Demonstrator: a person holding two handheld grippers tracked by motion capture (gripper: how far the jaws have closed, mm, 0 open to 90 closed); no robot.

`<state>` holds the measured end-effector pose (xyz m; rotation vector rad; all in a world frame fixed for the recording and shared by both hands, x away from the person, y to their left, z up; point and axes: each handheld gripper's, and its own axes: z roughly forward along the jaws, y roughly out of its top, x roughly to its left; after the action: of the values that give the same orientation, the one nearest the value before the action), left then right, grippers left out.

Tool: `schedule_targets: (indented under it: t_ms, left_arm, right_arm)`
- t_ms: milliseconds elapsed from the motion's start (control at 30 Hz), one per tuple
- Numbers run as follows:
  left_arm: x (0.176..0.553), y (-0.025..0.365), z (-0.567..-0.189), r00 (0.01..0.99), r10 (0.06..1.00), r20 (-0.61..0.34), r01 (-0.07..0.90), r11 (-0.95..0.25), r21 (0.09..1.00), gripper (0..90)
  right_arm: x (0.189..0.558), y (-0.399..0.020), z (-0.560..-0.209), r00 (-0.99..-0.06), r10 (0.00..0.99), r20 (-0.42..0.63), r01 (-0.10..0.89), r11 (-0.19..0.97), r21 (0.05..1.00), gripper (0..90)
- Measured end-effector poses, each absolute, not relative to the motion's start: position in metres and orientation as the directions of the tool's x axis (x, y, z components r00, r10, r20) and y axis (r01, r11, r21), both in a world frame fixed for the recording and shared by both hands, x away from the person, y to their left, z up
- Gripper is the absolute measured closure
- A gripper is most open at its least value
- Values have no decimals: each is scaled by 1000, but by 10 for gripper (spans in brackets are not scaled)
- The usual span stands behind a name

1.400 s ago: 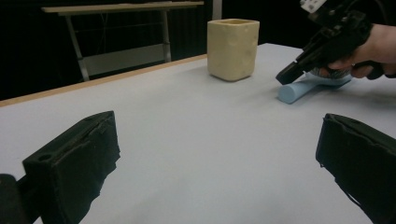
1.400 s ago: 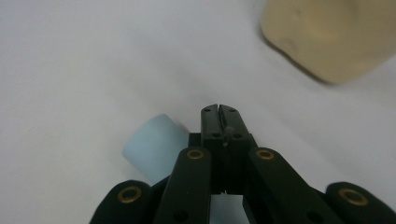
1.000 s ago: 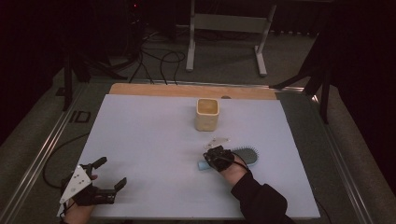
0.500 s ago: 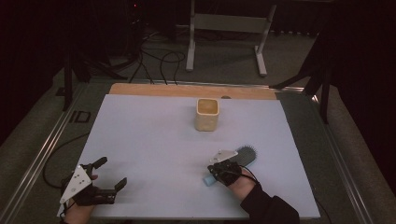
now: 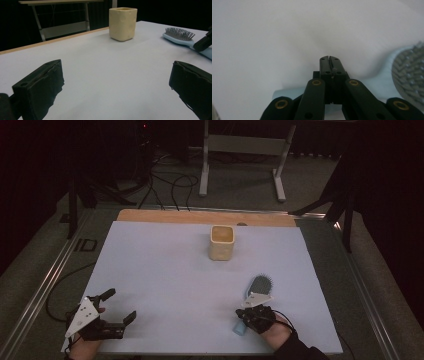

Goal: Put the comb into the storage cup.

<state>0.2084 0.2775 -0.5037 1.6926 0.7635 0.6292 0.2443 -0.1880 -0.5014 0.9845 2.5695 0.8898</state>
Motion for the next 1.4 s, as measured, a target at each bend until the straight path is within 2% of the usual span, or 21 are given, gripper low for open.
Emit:
schedule_targets:
  t_ms: [400,900,1400]
  left_arm:
    - [209,277,-504,649,761,26,168,-177,970,0]
    - [209,276,-504,648,761,31,169,-183,968,0]
    - [209,276,-504,648,761,27,172,-180,969,0]
  right_arm:
    - [224,-221,-502,-716,698,-8,554,575,602,900]
    - [224,-261,-504,-656,753,-38,593,547,590,900]
    - [224,-262,-493,-658,752,-43,575,539,615,900]
